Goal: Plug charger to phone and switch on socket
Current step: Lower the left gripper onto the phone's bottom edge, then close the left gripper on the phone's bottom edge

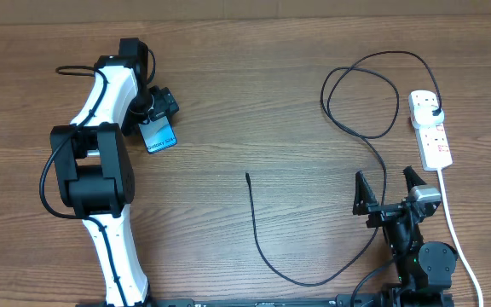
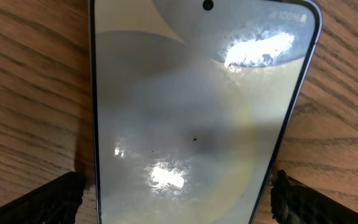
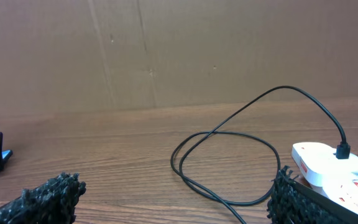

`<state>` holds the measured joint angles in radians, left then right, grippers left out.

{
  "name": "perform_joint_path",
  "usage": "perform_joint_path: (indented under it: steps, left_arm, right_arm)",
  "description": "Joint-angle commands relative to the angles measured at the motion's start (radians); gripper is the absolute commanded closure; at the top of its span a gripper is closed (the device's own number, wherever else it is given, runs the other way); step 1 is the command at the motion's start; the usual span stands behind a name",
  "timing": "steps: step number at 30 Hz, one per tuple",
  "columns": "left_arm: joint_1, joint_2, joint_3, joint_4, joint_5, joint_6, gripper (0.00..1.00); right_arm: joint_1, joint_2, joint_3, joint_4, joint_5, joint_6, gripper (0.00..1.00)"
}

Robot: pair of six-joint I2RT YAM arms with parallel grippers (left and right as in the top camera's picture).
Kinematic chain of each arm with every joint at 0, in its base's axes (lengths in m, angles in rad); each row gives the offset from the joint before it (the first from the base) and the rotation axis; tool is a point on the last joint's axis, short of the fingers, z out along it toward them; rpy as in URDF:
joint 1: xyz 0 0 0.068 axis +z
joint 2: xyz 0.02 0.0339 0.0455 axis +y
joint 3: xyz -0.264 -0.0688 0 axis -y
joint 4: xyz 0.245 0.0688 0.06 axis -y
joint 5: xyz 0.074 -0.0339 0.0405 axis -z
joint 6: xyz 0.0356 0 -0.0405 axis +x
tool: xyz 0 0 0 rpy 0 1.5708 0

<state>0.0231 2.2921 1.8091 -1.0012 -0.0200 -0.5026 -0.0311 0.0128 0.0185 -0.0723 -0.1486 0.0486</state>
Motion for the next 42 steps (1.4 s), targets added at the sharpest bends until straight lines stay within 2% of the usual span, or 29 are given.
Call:
perform_joint_path:
  steps: [1, 42]
  left_arm:
    - [-0.005, 0.011, 0.019, 0.008, -0.013, 0.005, 0.0]
    - [-0.016, 0.04, 0.01, -0.005, -0.006, -0.032, 0.0]
  right_arm:
    - [0.004, -0.01, -0.011, 0.003, 0.013, 0.004, 0.0]
    - [0.004, -0.01, -0.011, 0.003, 0.014, 0.004, 0.0]
